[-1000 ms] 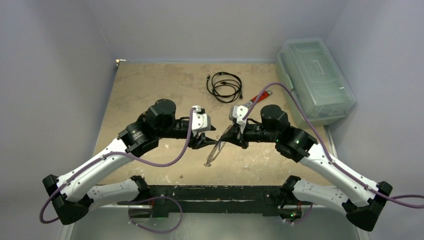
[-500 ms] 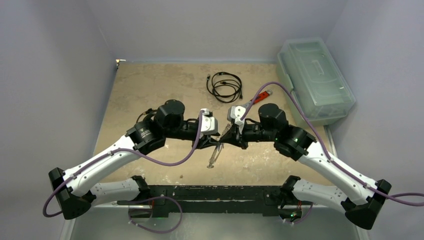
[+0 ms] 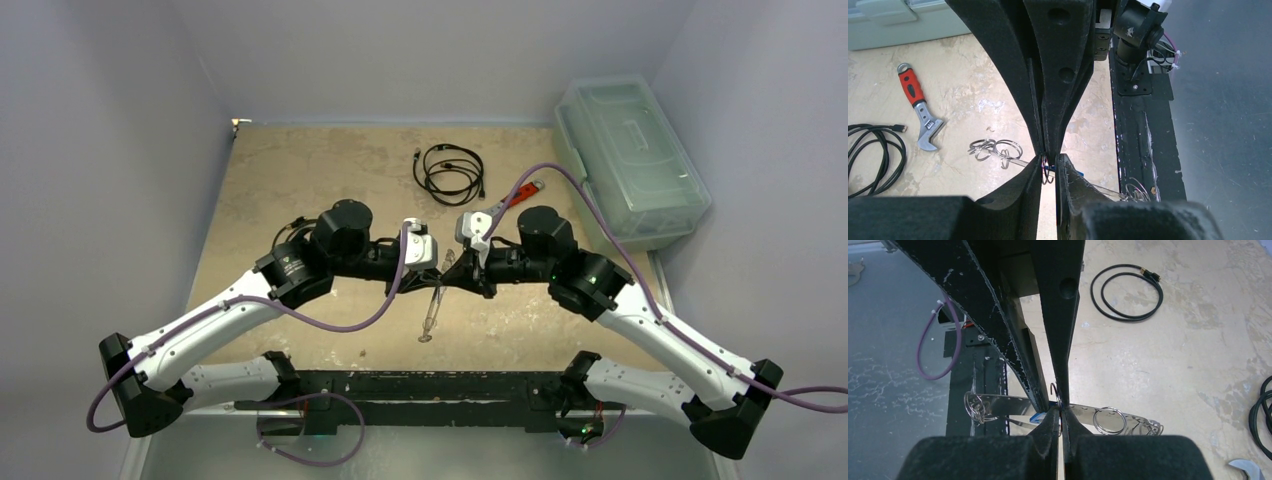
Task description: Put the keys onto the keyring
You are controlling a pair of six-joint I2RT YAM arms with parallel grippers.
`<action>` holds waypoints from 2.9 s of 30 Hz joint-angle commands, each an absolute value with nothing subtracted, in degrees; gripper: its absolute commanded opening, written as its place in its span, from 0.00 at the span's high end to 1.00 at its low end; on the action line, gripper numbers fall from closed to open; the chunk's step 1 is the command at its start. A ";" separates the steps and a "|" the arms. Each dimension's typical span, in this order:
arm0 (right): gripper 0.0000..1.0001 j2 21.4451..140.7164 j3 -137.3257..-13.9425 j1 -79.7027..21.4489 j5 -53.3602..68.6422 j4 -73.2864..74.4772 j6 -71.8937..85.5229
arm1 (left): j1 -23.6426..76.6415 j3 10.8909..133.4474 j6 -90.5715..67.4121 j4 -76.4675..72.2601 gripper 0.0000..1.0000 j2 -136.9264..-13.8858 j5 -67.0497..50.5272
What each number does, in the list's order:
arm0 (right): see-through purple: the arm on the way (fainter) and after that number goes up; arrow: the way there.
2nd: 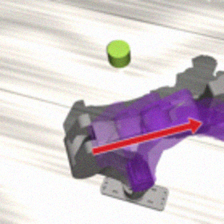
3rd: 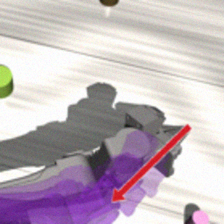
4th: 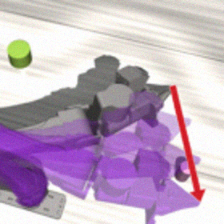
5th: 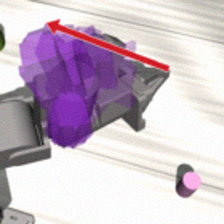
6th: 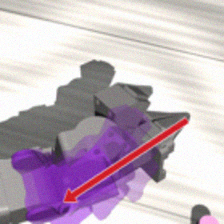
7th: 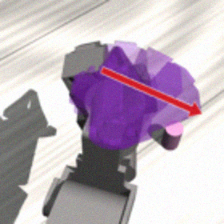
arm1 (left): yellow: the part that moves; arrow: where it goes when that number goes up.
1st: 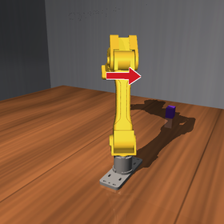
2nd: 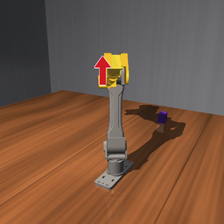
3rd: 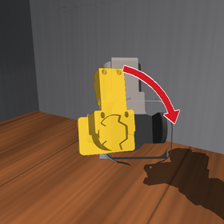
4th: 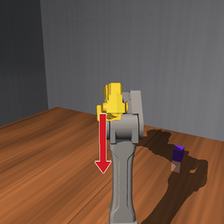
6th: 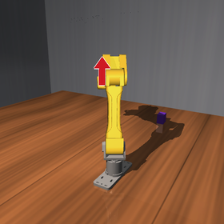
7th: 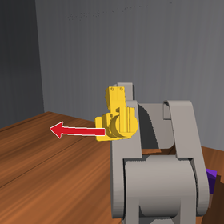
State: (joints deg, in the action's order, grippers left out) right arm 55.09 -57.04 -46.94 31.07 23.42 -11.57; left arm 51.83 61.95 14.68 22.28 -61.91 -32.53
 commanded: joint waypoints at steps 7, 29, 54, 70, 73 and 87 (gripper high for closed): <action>1.00 52.88 -59.24 -47.02 32.71 22.38 -11.65 | 52.23 61.27 16.02 20.59 1.00 -60.86 -32.78; 0.47 44.21 -54.21 -47.02 26.65 16.79 -6.32 | 52.29 54.40 9.06 5.00 1.00 -52.79 -35.42; 0.61 46.45 -54.34 -46.97 28.84 16.78 -5.23 | 52.23 51.47 7.24 -1.16 1.00 -50.36 -38.33; 0.62 47.54 -56.52 -47.02 30.94 17.51 -6.24 | 52.22 51.94 6.97 -0.75 1.00 -50.98 -37.93; 0.67 47.71 -57.30 -47.02 30.50 17.86 -6.09 | 52.21 52.09 6.99 -0.70 1.00 -51.06 -37.89; 1.00 48.43 -58.84 -47.02 31.01 19.29 -6.28 | 52.25 52.12 7.07 -0.71 1.00 -51.47 -37.44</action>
State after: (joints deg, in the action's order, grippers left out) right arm 48.47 -56.03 -46.87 30.09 19.38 -6.09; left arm 52.25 51.09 7.88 2.24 -51.72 -37.06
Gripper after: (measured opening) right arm 0.006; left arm 0.019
